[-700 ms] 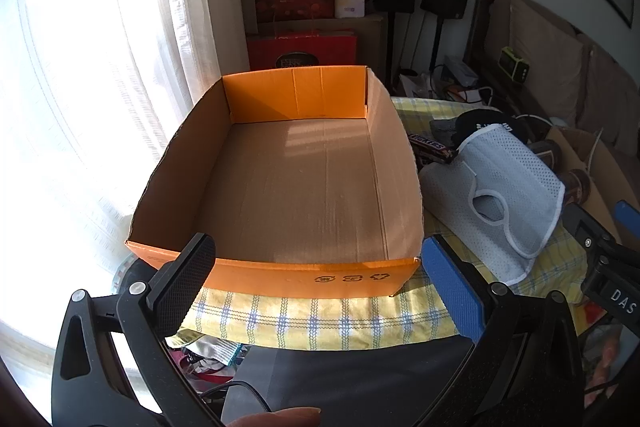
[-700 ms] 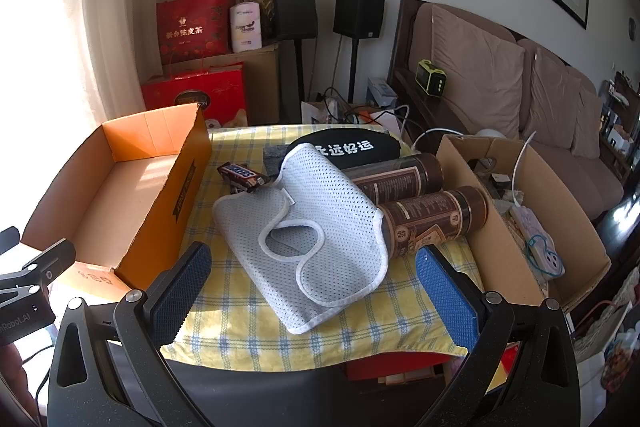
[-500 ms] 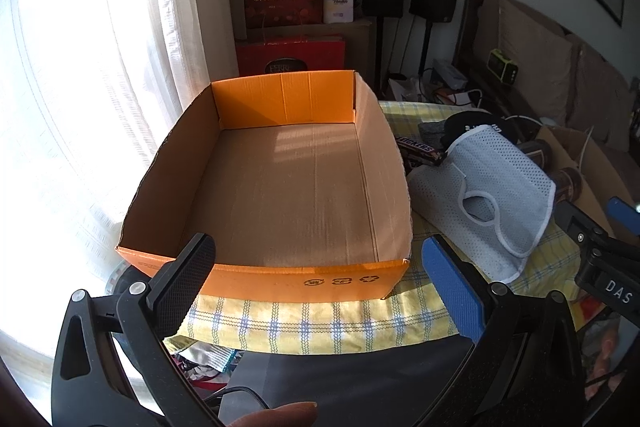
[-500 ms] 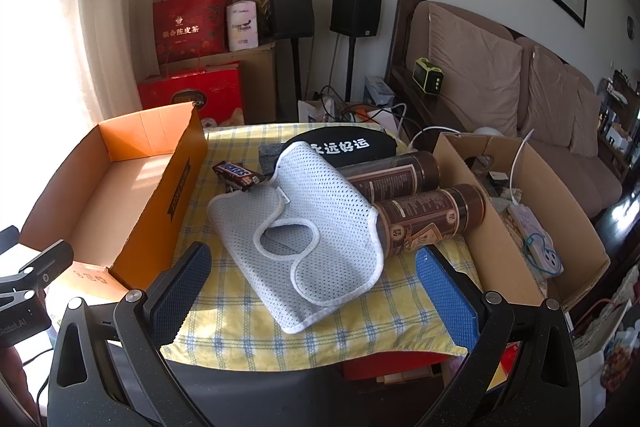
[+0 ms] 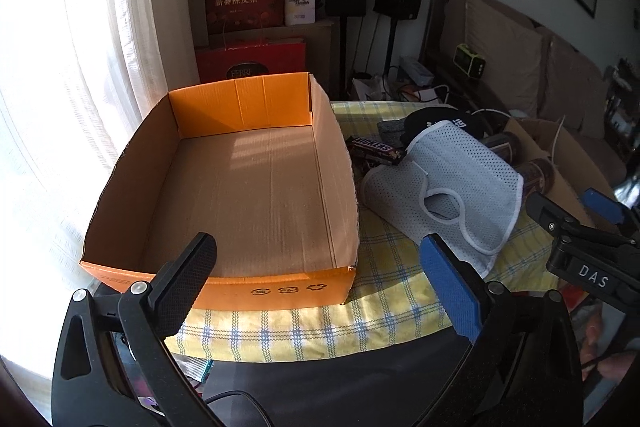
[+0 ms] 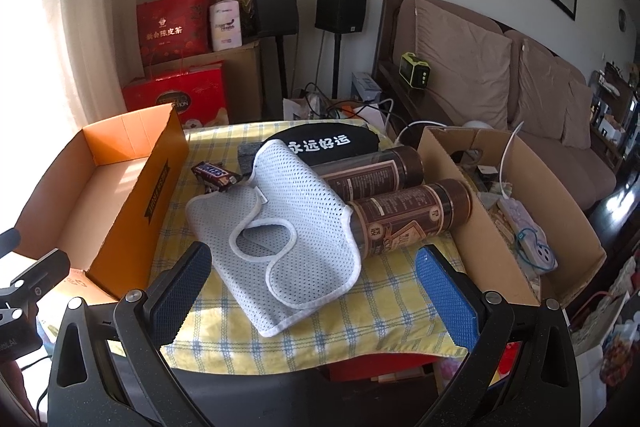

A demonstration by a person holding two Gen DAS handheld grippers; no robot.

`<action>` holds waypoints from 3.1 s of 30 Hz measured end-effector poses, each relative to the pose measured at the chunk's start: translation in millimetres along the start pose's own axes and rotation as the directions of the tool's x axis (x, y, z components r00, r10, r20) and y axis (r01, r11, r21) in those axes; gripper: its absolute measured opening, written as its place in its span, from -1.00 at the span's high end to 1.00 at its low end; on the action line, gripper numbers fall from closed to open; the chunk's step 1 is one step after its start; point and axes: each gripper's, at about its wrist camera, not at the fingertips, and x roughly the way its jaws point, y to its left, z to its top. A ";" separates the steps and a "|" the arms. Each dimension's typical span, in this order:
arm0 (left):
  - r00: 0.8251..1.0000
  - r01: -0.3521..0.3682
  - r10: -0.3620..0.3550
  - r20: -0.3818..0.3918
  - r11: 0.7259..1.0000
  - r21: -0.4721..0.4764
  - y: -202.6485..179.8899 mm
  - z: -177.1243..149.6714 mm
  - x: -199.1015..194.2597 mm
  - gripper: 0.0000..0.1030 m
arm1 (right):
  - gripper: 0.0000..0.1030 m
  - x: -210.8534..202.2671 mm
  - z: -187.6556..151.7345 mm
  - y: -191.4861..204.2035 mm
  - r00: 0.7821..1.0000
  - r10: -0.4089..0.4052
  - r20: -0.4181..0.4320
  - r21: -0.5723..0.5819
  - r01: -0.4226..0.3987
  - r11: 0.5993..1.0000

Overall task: Organize objects
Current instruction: 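Move the left tool toward the white mesh harness on the table, then close the left gripper on the edge of the white mesh harness, then lift the harness with the left gripper and lower it into the orange box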

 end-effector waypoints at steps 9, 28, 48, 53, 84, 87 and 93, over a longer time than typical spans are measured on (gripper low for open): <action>0.989 0.144 -0.143 -0.029 0.989 0.034 -37.2 10.8 13.9 -0.69 | -1.00 9.0 6.3 -37.7 1.000 -0.004 0.010 0.044 0.004 0.999; 0.928 0.284 -0.282 -0.245 0.958 -0.027 -112.0 -9.2 87.6 -0.21 | -0.36 55.7 47.3 -48.6 0.983 0.162 -0.083 -0.108 -0.170 0.979; 0.914 0.152 -0.216 -0.343 0.967 -0.202 -100.1 -22.2 153.6 -0.34 | 0.27 119.0 48.4 -6.6 0.953 0.178 -0.245 -0.251 -0.240 0.938; 0.920 0.159 -0.236 -0.313 0.954 -0.253 -88.7 -27.7 146.8 -0.37 | 0.25 121.6 45.3 -2.1 0.949 0.182 -0.257 -0.264 -0.250 0.932; 0.869 0.435 -0.481 -0.119 0.855 -0.281 -35.3 52.0 43.7 0.82 | 0.86 1.6 99.6 -24.6 0.941 0.336 -0.043 -0.113 -0.339 0.934; 0.890 0.421 -0.450 -0.075 0.873 -0.247 -28.6 72.1 28.0 0.82 | 0.86 -16.1 109.9 -17.0 0.935 0.354 -0.006 -0.129 -0.352 0.927; 0.919 0.376 -0.391 -0.038 0.903 -0.207 2.7 90.4 7.9 0.83 | 0.86 -27.6 121.9 12.2 0.917 0.398 0.018 -0.157 -0.390 0.907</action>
